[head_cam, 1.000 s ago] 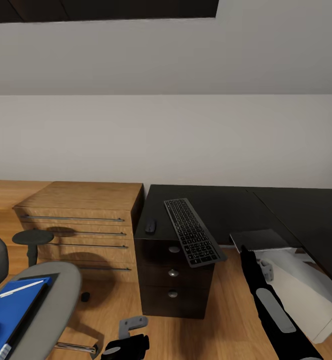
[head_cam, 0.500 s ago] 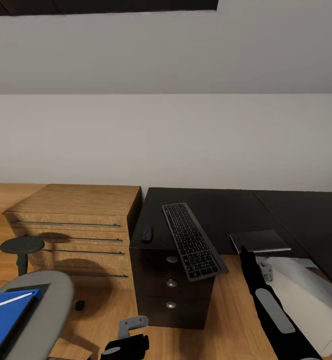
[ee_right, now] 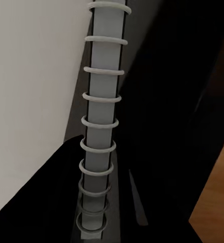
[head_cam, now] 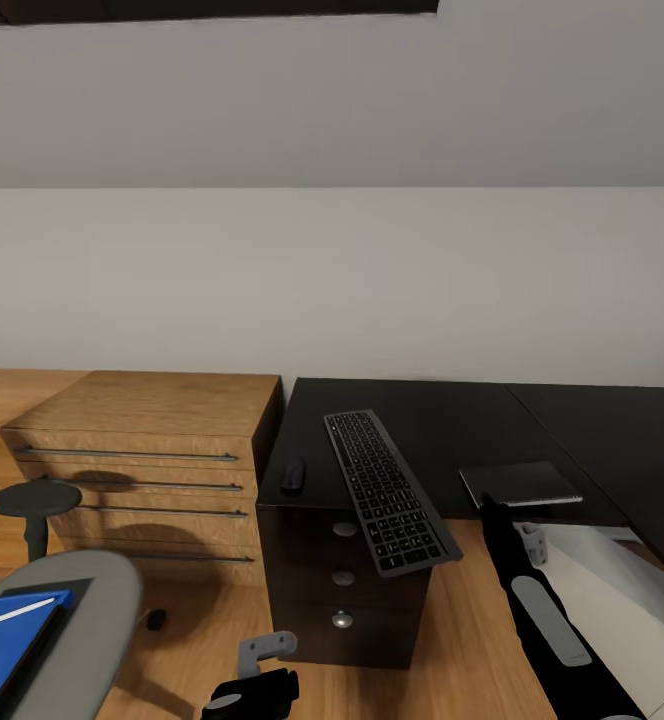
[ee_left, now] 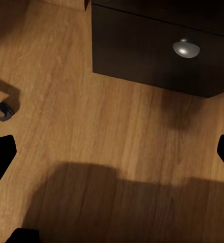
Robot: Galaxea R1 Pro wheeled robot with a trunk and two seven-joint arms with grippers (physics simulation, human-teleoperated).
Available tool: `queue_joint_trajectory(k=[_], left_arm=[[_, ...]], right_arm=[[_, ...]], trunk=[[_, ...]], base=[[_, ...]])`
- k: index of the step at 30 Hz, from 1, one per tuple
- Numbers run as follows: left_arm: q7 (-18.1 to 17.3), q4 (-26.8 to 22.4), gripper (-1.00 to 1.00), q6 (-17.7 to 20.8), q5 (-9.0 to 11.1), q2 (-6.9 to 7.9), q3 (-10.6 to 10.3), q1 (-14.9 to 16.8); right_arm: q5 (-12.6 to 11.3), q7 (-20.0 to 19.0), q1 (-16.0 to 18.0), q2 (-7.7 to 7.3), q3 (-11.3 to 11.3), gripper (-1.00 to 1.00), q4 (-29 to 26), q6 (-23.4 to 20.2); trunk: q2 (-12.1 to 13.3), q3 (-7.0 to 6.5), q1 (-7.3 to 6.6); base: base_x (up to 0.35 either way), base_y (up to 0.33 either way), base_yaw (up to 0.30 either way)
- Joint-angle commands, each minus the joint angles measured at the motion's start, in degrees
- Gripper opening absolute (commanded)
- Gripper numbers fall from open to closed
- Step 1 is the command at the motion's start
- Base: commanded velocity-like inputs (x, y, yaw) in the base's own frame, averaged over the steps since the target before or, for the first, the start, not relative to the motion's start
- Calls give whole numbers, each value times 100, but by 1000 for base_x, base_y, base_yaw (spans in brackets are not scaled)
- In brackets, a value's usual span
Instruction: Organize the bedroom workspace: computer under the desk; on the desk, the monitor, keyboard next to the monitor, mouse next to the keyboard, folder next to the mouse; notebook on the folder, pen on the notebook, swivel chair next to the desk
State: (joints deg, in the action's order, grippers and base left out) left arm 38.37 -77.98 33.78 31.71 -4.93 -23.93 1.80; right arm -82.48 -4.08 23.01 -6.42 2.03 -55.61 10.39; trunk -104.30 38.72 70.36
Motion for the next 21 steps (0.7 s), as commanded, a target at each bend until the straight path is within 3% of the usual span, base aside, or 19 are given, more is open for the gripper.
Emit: queue_joint_trajectory(k=[1,21], left_arm=[[56,-7,100,6,55,1,-7,5],[49,-7,100,13,56,1,-7,5]], right_arm=[[-119,-7,2,-7,16,-100,41,39],[-119,37,2,-11,19,-100,41,34]], trunk=[[-2,6,0],[-2,6,0]], base=[[0,0,0],[0,0,0]])
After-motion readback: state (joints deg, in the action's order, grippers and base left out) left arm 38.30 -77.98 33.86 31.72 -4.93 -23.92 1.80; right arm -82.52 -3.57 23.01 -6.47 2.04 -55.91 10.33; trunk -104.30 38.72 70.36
